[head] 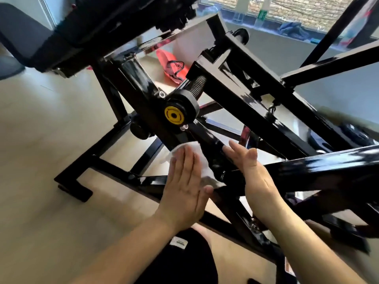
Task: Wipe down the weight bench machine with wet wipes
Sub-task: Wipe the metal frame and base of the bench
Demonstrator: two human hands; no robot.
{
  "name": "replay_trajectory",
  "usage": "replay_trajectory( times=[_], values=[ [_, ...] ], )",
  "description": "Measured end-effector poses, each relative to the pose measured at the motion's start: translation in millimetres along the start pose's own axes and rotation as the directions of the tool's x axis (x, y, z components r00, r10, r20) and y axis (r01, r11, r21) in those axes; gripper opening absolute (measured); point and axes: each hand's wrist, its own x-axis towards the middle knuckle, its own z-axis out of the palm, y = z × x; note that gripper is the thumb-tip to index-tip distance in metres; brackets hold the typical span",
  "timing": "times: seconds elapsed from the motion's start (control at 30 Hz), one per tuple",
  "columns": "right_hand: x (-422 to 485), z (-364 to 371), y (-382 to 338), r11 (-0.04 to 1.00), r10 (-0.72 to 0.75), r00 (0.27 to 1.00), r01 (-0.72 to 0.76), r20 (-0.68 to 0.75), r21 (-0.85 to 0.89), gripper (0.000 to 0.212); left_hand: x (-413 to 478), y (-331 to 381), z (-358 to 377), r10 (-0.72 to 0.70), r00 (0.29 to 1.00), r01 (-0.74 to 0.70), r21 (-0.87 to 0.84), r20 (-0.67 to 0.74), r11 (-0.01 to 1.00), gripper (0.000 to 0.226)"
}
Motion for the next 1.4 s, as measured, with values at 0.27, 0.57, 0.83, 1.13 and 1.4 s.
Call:
replay_trajectory(
  times=[0.27, 0.57, 0.83, 1.13, 1.4],
  values=[
    [1, -21, -11, 0.318, -0.113, 0.993, 0.066, 0.031, -0.946, 0.084, 54, -3, -45, 0.254, 0.941, -0.312, 0.285, 0.224, 0.906, 0.077],
    [-3, -25, 15, 0.096, -0.109, 0.993, 0.051, 0.04, -0.994, 0.07, 52, -3, -45, 0.212, 0.918, -0.364, 0.495, 0.335, 0.789, 0.077],
    [-6, -27, 9, 0.063, -0.105, 0.994, 0.047, 0.04, -0.997, 0.076, 73, -30, -69, 0.286, 0.898, -0.429, 0.522, 0.333, 0.738, 0.069],
    [-4, -23, 15, 0.084, -0.2, 0.98, 0.016, -0.001, -0.996, 0.072, 61, -12, -54, 0.25, 0.883, -0.43, 0.469, 0.398, 0.772, 0.076],
    [-2, -25, 20, 0.097, -0.256, 0.967, 0.036, 0.01, -0.995, 0.064, 49, 15, -26, 0.074, 0.933, -0.242, 0.462, 0.353, 0.853, 0.077]
  ],
)
